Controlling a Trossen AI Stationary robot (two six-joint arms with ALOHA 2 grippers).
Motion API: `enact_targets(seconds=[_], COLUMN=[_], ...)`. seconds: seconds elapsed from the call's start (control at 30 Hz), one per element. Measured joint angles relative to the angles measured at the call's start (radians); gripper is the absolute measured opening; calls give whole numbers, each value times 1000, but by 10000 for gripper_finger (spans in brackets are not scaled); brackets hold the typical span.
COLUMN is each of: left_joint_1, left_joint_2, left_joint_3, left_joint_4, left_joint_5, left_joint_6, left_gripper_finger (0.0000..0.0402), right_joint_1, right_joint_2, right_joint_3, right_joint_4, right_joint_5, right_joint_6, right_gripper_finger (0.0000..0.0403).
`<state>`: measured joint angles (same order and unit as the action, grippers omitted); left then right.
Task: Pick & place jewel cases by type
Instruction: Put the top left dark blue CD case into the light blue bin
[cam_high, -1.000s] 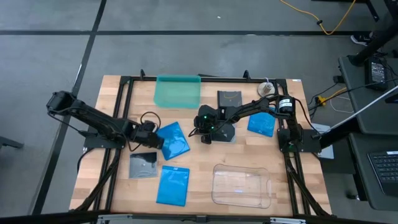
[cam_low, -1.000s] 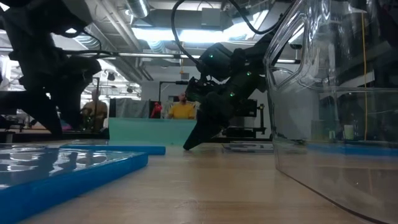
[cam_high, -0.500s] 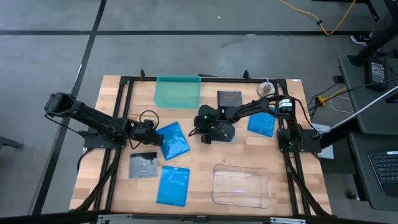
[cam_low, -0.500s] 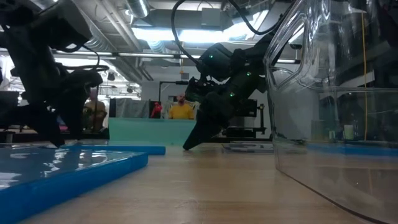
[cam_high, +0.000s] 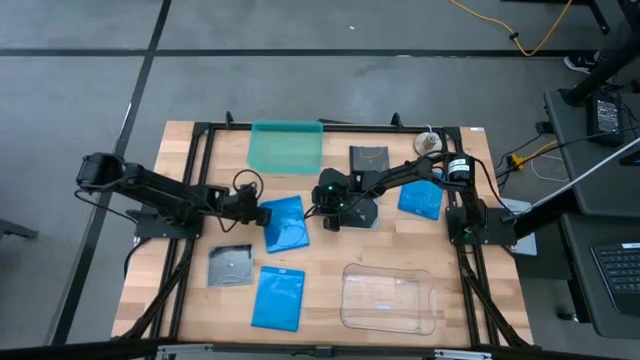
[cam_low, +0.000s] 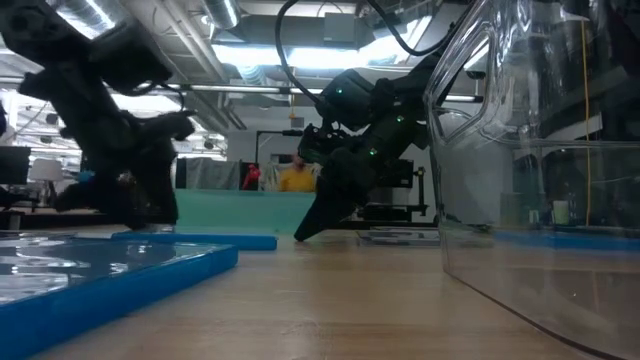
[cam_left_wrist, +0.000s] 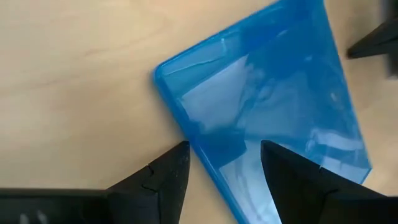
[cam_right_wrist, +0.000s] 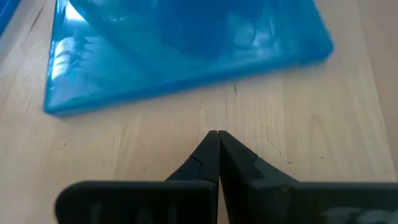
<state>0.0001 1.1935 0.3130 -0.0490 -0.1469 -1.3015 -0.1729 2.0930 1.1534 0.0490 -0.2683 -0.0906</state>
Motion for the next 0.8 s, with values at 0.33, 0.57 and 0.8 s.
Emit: enact_targets(seconds=[0.33,0.57,0.8], left_joint_1=[84,109,110], left_joint_2=[139,96,90], left_joint_3=[3,0,0], left_joint_4=[215,199,200], left_joint_5=[85,86,124], left_joint_6=[89,119,113], left_gripper_finger=[191,191,191], right_joint_1=[-24,-15,-12], right_joint_2=[0,-9,-9], right_joint_3=[0,1,1], right_joint_4=[-17,-24,-33], right_joint_5=[-37,-17,-16], right_joint_6=[8,1,2], right_gripper_finger=[8,8,8])
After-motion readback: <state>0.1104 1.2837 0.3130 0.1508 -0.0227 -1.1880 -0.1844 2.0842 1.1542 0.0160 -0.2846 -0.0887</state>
